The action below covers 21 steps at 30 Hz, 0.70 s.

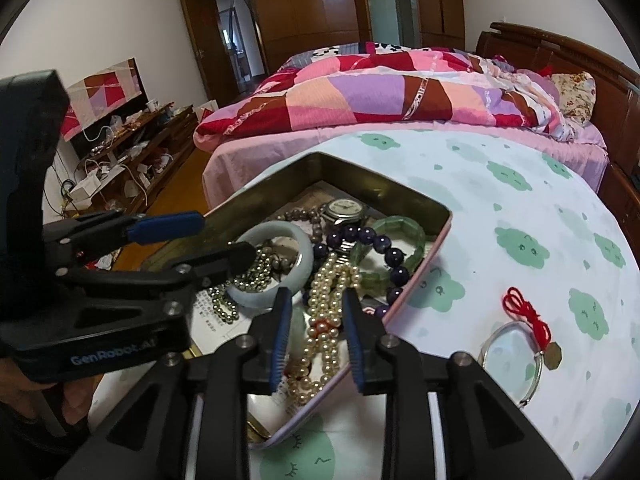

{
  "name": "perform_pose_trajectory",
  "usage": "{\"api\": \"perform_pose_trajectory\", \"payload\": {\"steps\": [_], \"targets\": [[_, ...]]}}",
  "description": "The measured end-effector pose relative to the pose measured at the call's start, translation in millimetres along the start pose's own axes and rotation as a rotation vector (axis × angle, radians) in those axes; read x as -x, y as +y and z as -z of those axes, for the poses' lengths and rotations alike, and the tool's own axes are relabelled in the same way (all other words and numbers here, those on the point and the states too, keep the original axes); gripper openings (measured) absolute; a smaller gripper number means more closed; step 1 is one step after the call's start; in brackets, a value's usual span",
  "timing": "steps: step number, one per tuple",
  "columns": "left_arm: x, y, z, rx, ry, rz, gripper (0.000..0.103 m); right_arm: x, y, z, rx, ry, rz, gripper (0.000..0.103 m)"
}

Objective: Organize jewelry
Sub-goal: 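Lower the gold chain and jade pendant into the tin and open both tools, then grasp the red knotted coin charm with the right tool while the left tool grasps the silver bangle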

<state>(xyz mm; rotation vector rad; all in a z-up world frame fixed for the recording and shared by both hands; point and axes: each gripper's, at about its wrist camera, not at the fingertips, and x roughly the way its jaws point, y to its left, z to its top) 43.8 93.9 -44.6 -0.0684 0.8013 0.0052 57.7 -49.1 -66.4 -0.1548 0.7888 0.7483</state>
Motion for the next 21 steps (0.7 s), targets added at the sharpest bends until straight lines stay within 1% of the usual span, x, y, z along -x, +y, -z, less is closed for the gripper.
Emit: {"api": "perform_pose_trajectory", "payload": {"steps": [2,7,16,19,21], "targets": [[-0.4,2.1,0.1,0.012,0.002,0.010,0.059,0.4,-1.8,0.2,-0.007,-0.003,0.004,0.037],[-0.7,3.4,0.2,0.017,0.003,0.011,0.059,0.1,-2.7,-0.7,-0.007,-0.003,0.005,0.037],[-1.6,3.6,1.2,0.027,0.006,0.010,0.059,1.1,-3.9,-1.8,-0.015,-0.015,0.004,0.042],[-0.4,2.5,1.3,0.027,0.006,0.000,0.059,3.2,-4.8,-1.7,-0.019,-0.020,-0.002,0.045],[0.3,0.9,0.8,0.026,0.008,-0.007,0.059,5.3,-5.4,-1.5,-0.020,-0.026,-0.004,0.050]]}}
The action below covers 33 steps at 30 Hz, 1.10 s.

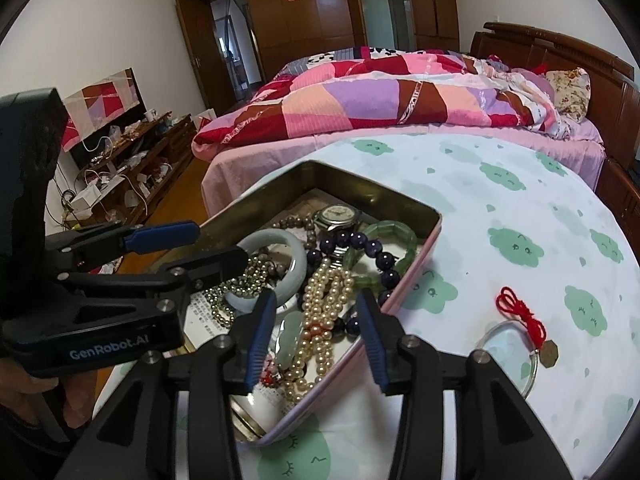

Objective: Organize jewelry
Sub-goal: 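Grasp the red knotted coin charm with the right tool while the left tool grasps the silver bangle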

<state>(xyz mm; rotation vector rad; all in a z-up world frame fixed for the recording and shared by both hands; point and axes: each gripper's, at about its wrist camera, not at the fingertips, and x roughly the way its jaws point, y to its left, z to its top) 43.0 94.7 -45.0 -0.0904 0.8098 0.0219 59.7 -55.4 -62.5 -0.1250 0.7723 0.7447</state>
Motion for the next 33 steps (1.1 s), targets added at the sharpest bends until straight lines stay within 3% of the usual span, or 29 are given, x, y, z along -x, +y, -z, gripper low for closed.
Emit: {"api": "perform_pose_trajectory", "payload": {"steps": [3,13,19,21,33], "targets": [[1.4,-1.2,-1.0,0.008,0.002,-0.005,0.060,4.0,-1.8,-0.4,-0.007,-0.013,0.007,0.060],[1.2,-3.7,-0.5,0.004,-0.001,-0.022,0.061,4.0,-5.5,-1.1,-0.014,-0.016,0.005,0.060],[3.4,-7.0,-3.2,0.012,-0.013,-0.033,0.073,5.6,-9.5,0.0,-0.015,-0.018,0.014,0.060],[5.3,-9.4,-5.3,0.006,-0.031,-0.065,0.082,8.6,-18.6,0.7,-0.031,-0.023,0.027,0.063],[-14.0,-41.3,-23.5,-0.047,-0.022,-0.072,0.082,22.0,-101.6,-2.2,-0.140,-0.031,0.198,0.064]]}}
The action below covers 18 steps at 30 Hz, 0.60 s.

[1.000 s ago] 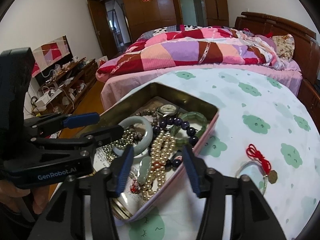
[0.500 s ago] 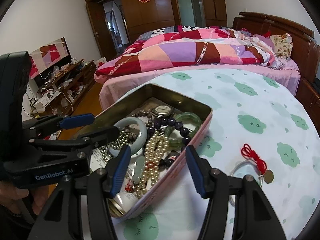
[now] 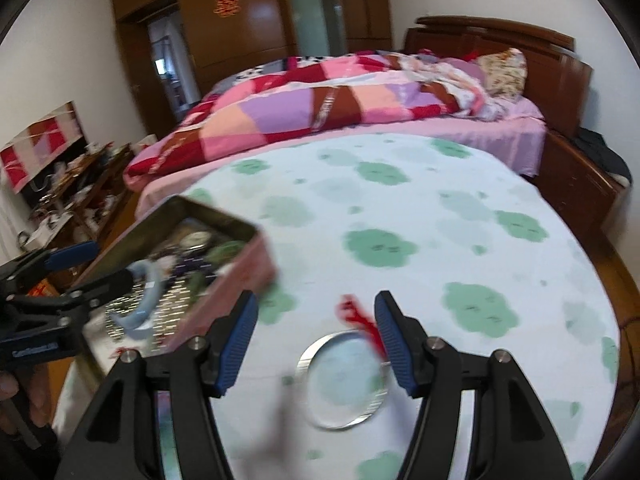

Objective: Organize jewelry
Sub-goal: 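Grasp the red knotted coin charm with the right tool while the left tool grasps the silver bangle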

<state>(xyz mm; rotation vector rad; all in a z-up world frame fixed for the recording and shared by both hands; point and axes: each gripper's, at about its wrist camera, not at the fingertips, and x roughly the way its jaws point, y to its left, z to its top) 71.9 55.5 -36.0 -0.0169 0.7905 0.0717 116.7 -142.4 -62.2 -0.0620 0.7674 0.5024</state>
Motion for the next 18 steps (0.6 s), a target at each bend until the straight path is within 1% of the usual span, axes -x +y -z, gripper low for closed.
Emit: {"api": "perform_pose_trajectory", "payload": {"steps": [3,7,10,12,16,17,18], "targets": [[-4.5,-11.1,-4.4,-0.016,0.002,-0.001,0.082,-7.0,-16.1,-0.2,-0.015,0.020,0.040,0.064],[-7.9,-25.6,-7.5,-0.040,-0.002,0.009,0.082,-18.9,-27.6,3.6,-0.024,0.063,0.046,0.064],[-12.3,-35.3,-8.2,-0.059,0.004,0.017,0.082,-23.0,-27.3,7.9,-0.017,0.086,0.038,0.062],[-15.5,-41.1,-8.3,-0.066,0.011,0.020,0.082,-26.1,-27.0,9.0,-0.012,0.096,0.037,0.057],[-17.5,-52.1,-7.4,-0.087,0.017,0.034,0.082,-31.0,-28.3,11.6,-0.002,0.123,0.041,0.052],[-17.4,-54.3,-7.1,-0.092,0.018,0.036,0.082,-30.1,-29.1,11.9,-0.006,0.120,0.041,0.048],[-17.3,-57.3,-7.0,-0.099,0.018,0.039,0.082,-30.7,-30.2,11.2,-0.013,0.120,0.044,0.038]]}}
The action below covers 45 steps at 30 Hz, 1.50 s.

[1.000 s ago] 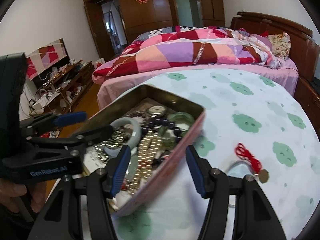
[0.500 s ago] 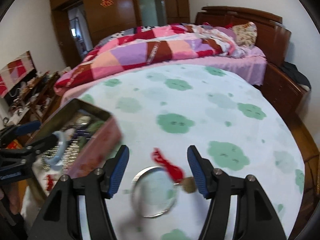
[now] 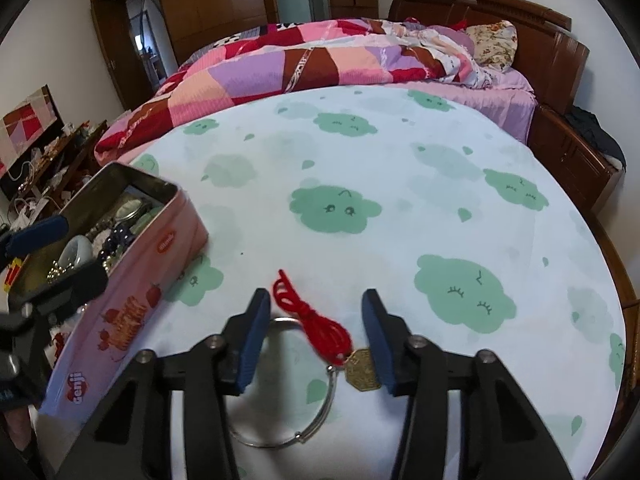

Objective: Organize jewelry
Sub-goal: 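Grasp the red knotted coin charm with the right tool while the left tool grasps the silver bangle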

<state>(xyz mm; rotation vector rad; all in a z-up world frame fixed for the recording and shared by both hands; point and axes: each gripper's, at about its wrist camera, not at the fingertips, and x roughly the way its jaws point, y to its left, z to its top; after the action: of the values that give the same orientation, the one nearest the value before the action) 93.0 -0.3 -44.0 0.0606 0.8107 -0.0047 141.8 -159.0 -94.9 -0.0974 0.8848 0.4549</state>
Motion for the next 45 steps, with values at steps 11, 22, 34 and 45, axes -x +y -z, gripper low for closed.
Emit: {"api": "perform_pose_trajectory", "payload": {"steps": [11,22,34,45], "targets": [[9.3,-36.9,-4.6,-0.078,-0.030,0.105,0.082,9.5,-17.2,9.1,-0.013,0.021,0.046,0.009],[-5.4,-87.0,-0.3,-0.181,0.007,0.158,0.082,41.0,-60.4,32.0,-0.116,-0.015,0.094,0.009],[-34.7,-119.0,18.5,-0.233,0.120,0.174,0.082,45.0,-65.4,34.8,-0.153,-0.036,0.065,0.009],[-38.9,-112.2,18.0,-0.182,0.121,0.242,0.062,38.9,-66.2,35.6,-0.156,-0.008,0.058,0.009]]}}
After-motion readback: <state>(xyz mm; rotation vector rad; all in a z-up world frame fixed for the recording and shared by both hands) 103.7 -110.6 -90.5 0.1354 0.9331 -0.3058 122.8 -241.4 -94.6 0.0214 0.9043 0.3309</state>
